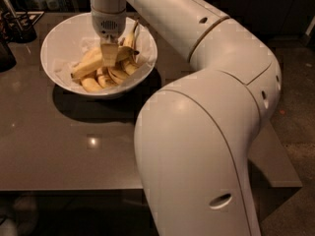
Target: Pick banana from white bowl
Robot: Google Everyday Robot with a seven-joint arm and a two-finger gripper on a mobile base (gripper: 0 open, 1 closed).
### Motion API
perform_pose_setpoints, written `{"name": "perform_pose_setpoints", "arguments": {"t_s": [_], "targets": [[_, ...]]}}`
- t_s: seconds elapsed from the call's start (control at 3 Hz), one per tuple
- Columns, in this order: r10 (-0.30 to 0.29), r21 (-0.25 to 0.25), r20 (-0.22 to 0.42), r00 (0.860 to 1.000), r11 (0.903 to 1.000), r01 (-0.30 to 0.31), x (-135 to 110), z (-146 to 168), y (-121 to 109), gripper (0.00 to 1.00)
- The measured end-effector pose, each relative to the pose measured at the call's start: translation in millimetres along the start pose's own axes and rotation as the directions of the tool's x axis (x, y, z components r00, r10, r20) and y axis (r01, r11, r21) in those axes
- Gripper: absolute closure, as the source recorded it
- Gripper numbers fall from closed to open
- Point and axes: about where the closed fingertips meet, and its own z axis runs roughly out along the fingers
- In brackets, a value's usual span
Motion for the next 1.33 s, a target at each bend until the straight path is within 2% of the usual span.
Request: {"name": "perform_pose_setpoints", "arguments": {"t_s": [0.33,0.67,1.0,1.33], "targets": [[0.000,0.000,0.000,1.000,1.0000,0.000,0,0,0,1.00],[-0.007,0.041,0.040,0.999,0.9992,0.006,-3,-9,-2,1.00],[-0.021,0.106,0.100,0.995,0.9943,0.010,1,-39,13,1.00],[-0.052,0.156,0.197,0.979,0.9875,0.021,5,-67,40,1.00]]}}
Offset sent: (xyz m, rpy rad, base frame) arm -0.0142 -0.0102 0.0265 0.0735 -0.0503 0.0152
